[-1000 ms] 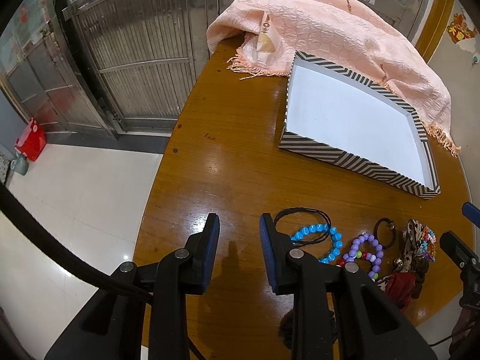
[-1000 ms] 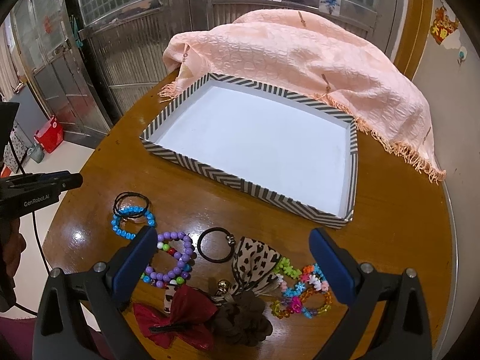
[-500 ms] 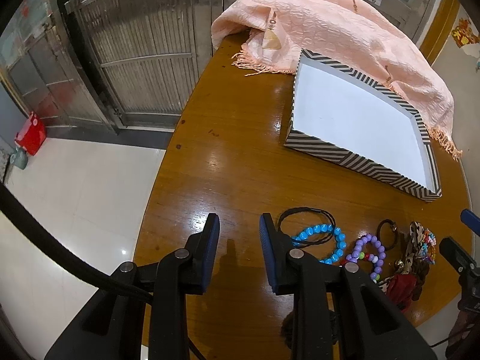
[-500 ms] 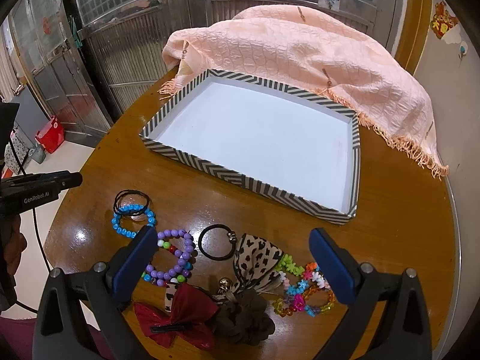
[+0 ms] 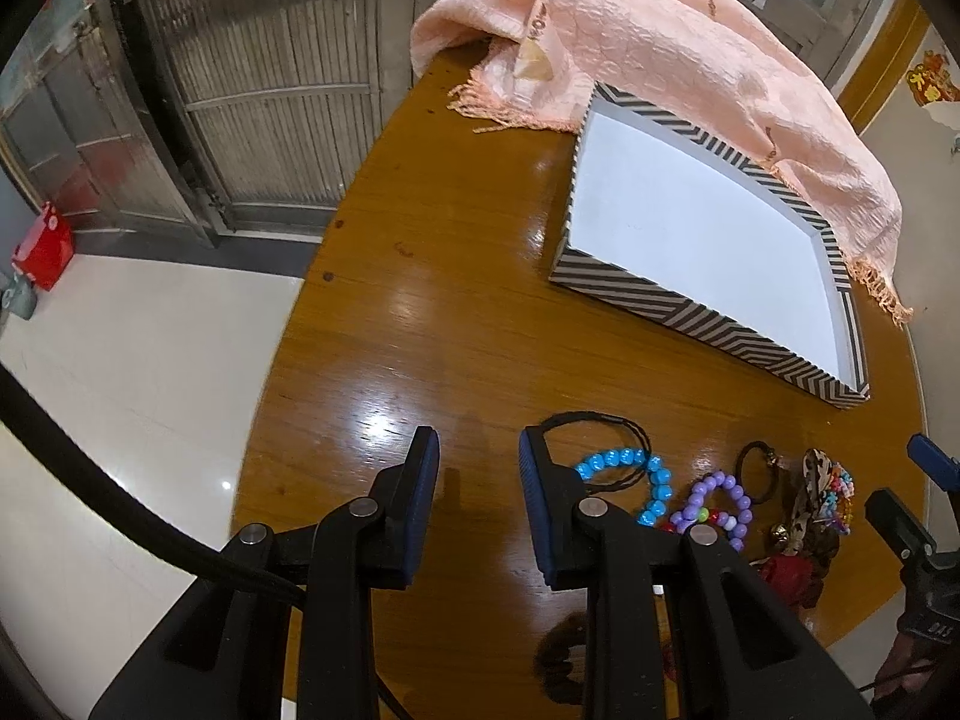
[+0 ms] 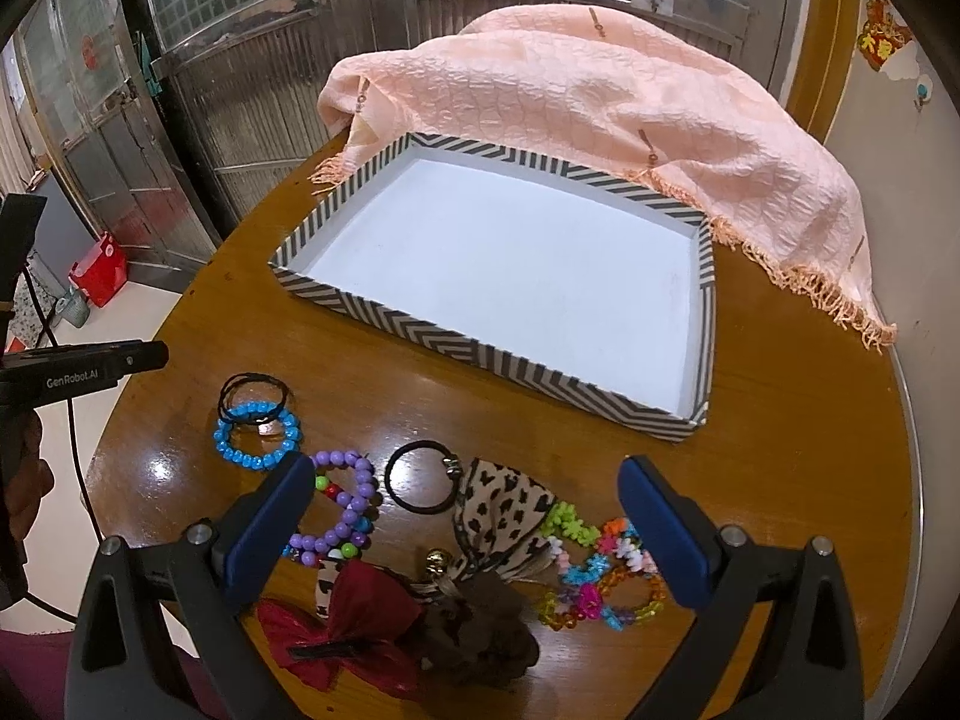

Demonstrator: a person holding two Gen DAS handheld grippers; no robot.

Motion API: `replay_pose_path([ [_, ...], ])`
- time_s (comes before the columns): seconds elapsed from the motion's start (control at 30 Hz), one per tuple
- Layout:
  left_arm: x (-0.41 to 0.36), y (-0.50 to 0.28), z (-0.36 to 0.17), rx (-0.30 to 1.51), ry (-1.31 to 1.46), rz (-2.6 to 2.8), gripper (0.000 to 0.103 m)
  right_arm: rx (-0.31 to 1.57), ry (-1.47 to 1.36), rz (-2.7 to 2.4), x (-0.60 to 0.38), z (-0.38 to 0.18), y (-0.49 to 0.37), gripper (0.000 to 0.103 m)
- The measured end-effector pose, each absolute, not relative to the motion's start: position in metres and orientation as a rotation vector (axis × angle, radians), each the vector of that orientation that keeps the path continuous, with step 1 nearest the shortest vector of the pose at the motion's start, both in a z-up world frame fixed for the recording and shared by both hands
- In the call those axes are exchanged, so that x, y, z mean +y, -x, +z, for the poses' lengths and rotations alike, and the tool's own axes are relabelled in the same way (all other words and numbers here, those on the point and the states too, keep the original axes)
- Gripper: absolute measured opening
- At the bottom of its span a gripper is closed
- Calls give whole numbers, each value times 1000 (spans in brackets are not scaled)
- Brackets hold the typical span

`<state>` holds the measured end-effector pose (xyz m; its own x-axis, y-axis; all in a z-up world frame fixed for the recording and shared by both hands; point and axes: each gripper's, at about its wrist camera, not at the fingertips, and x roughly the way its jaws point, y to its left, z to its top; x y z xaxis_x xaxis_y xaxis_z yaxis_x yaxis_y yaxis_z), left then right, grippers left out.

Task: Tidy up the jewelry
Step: 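Grasp the leopard-print bow scrunchie with the right gripper while the left grasps black hair tie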

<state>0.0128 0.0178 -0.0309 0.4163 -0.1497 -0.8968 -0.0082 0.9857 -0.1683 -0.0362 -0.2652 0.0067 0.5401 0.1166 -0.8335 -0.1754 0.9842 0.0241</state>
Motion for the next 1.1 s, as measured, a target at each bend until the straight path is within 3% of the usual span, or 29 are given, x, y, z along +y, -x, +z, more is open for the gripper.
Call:
replay_pose_path([
  [0.23, 12, -22, -49, 1221, 202, -120, 27, 978, 10, 160, -288, 9, 40, 99],
  [0.83, -10, -44, -75, 1299, 162, -167, 27, 1081, 7, 220, -305, -18, 38, 66],
  [1.1, -25, -49, -78, 1299, 85, -147, 27, 1158, -36, 289, -298, -42, 31, 65],
])
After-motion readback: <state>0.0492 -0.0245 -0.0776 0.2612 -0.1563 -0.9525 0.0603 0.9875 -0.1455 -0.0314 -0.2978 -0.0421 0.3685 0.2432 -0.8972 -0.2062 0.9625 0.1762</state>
